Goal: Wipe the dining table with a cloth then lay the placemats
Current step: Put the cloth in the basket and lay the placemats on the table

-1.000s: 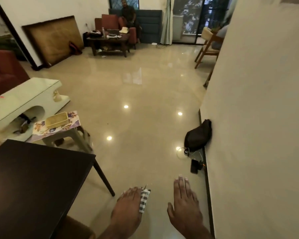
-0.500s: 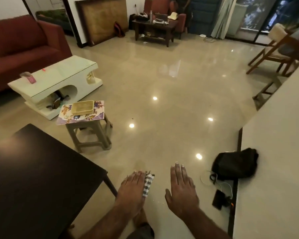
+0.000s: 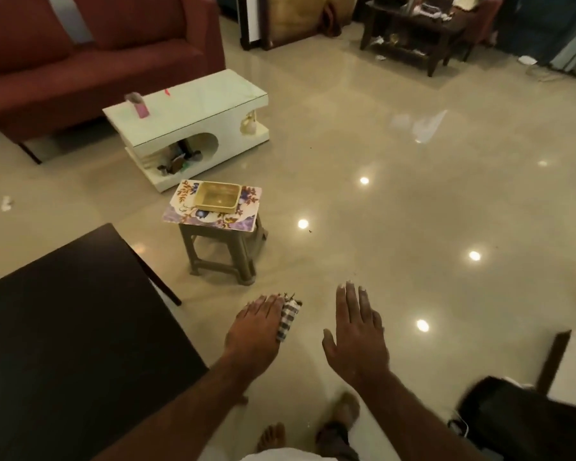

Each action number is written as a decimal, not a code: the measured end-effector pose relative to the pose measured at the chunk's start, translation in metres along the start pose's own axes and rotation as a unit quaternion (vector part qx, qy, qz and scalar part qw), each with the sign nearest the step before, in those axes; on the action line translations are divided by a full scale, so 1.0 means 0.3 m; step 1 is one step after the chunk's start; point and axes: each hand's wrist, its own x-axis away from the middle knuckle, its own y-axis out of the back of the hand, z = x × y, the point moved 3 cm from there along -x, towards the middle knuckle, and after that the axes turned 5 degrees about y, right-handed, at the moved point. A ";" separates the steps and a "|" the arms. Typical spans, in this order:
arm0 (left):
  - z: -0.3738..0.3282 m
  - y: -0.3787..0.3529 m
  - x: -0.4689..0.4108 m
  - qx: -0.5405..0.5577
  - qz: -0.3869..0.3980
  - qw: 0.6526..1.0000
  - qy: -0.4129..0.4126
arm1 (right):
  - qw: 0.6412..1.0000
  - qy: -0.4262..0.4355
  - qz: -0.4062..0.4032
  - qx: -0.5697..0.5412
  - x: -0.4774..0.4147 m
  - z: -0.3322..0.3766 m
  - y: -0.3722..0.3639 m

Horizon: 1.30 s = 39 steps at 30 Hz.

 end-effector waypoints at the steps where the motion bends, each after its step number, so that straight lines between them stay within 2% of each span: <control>1: 0.006 -0.001 -0.044 0.004 0.006 1.000 0.006 | 1.000 0.010 0.000 -0.001 -0.054 -0.009 -0.004; 5: 0.017 -0.003 -0.259 0.014 0.001 0.998 0.063 | 0.998 0.064 0.003 0.005 -0.337 -0.072 -0.014; 8: 0.022 -0.003 -0.404 0.008 0.012 0.997 0.076 | 0.995 0.093 0.039 0.003 -0.525 -0.133 -0.032; 14: 0.037 0.152 -0.683 0.006 -0.024 0.985 0.170 | 0.981 0.179 0.068 0.027 -0.933 -0.202 -0.026; 19: 0.141 0.238 -0.842 0.030 -0.023 0.969 0.246 | 0.968 0.242 0.070 0.020 -1.211 -0.107 -0.016; 24: 0.319 0.302 -1.054 0.070 -0.015 0.959 0.273 | 0.951 0.293 0.092 0.035 -1.522 0.034 -0.069; 28: 0.471 0.340 -1.233 0.155 -0.007 0.953 0.261 | 0.945 0.275 0.177 -0.019 -1.757 0.156 -0.113; 30: 0.526 0.358 -1.302 0.238 -0.018 0.933 0.270 | 0.939 0.263 0.217 -0.040 -1.857 0.188 -0.120; 33: 0.623 0.396 -1.417 0.376 -0.041 0.882 0.282 | 0.930 0.265 0.234 -0.102 -2.029 0.284 -0.082; 36: 0.739 0.447 -1.559 0.511 -0.060 0.800 0.308 | 0.918 0.230 0.248 -0.207 -2.219 0.392 -0.062; 39: 0.821 0.457 -1.651 0.607 -0.076 0.708 0.352 | 0.884 0.139 0.314 -0.316 -2.338 0.474 -0.064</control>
